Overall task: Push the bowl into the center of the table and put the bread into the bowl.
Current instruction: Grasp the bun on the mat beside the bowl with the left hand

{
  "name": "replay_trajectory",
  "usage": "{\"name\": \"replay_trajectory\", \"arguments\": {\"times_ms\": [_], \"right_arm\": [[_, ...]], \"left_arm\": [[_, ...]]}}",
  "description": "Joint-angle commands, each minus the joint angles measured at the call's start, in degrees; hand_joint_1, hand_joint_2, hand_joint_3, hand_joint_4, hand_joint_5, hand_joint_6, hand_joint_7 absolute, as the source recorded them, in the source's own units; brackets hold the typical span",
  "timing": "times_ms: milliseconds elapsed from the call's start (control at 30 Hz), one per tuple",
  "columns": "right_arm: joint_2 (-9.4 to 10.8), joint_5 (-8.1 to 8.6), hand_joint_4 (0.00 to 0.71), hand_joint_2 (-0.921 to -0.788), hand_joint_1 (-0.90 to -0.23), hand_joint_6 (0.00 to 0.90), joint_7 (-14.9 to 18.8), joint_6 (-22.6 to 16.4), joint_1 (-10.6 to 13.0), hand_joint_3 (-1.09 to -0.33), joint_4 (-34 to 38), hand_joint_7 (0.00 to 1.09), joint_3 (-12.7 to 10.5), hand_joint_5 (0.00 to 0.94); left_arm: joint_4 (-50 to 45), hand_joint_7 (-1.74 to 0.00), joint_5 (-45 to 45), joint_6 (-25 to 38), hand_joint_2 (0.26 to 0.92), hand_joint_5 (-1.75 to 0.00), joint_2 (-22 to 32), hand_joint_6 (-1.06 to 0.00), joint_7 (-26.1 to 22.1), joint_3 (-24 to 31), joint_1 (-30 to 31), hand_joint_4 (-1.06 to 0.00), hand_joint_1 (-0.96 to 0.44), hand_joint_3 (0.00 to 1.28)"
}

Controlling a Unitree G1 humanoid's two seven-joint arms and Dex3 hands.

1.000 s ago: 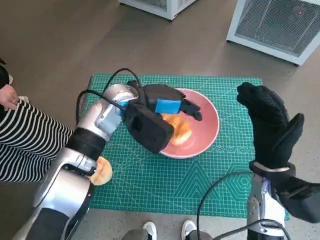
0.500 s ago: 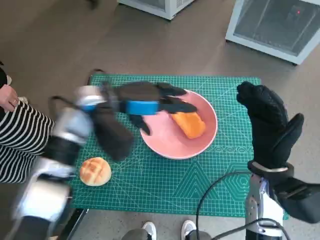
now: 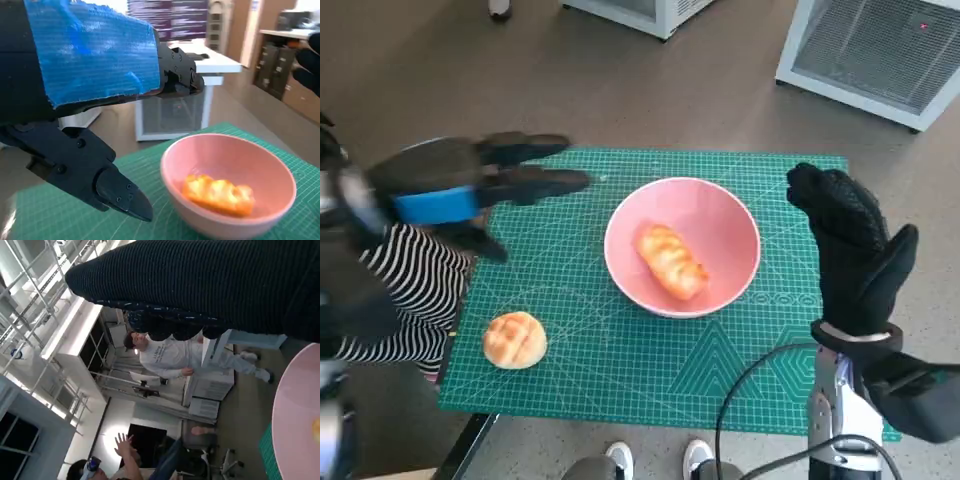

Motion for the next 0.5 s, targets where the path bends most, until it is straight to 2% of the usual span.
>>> {"name": "replay_trajectory", "arguments": {"times_ms": [33,233,500], "right_arm": [[0.13,0.84,0.144,-0.921,-0.697,0.053,0.63,1.13,0.27,-0.645,1.11,0.46,0.01,0.001],[0.14,1.33,0.145,-0.921,-0.697,0.053,1.10,1.36,-0.47,-0.644,1.97,0.46,0.32,0.001],[0.13,2.46,0.145,-0.921,-0.697,0.053,2.55,1.86,-0.73,-0.644,2.19,0.46,0.51,0.001]], "left_arm": [[-3.55,-0.09,-2.58,1.39,0.774,-0.01,2.54,-0.32,-2.60,1.63,5.93,-0.16,-0.48,0.02],[-7.94,-0.09,-3.03,4.73,0.780,-0.01,5.51,-0.32,-3.94,3.88,13.33,-0.17,-0.48,0.02],[-12.74,-0.08,-0.66,8.54,0.772,-0.01,6.51,-0.32,-2.69,6.19,21.71,-0.17,-0.47,0.01]]}}
